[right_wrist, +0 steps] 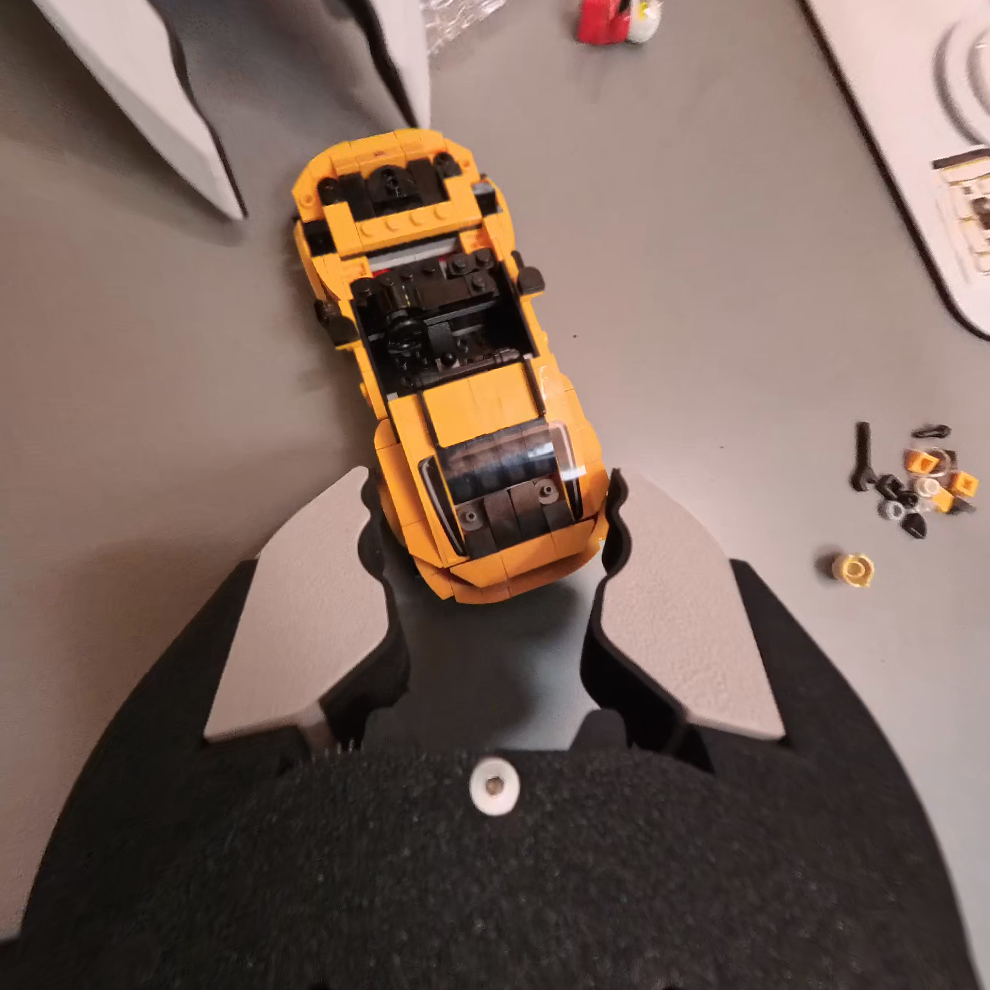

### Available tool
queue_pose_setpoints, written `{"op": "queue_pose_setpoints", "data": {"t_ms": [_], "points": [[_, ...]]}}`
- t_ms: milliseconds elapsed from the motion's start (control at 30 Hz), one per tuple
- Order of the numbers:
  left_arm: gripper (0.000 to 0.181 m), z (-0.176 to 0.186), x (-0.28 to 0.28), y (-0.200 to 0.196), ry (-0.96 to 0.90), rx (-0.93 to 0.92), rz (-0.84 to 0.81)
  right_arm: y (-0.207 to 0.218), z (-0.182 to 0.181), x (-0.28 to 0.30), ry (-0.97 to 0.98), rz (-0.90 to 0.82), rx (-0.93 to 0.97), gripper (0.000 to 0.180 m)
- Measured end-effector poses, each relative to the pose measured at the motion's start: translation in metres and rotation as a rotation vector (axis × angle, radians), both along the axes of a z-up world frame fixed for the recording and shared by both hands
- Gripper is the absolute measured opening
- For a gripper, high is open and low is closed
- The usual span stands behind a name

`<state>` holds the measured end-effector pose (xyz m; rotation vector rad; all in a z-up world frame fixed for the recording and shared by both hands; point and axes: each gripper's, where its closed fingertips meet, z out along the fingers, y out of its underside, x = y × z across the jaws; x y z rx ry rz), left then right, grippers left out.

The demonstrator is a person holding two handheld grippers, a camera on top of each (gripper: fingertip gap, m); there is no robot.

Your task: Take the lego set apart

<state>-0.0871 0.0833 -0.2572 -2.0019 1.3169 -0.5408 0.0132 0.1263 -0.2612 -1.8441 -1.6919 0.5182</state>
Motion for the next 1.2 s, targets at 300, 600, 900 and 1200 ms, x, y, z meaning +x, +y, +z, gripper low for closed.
{"op": "queue_pose_setpoints", "data": {"t_ms": [300,600,900,1200], "points": [[0.065,0.009,-0.009,0.009,-0.055,0.113,0.084,0.012,0.005,0.005,0.016,0.086,0.135,0.075],[0.065,0.004,0.009,0.016,-0.036,0.09,0.041,0.044,0.008,-0.007,-0.055,0.163,0.191,0.071],[0.045,0.052,-0.073,0.036,-0.213,0.194,0.338,-0.014,0.101,-0.019,0.521,-0.078,0.079,0.052],[0.0,0.078,-0.105,0.03,-0.2,0.345,0.374,-0.018,0.109,-0.012,0.751,-0.119,0.143,0.0]]}}
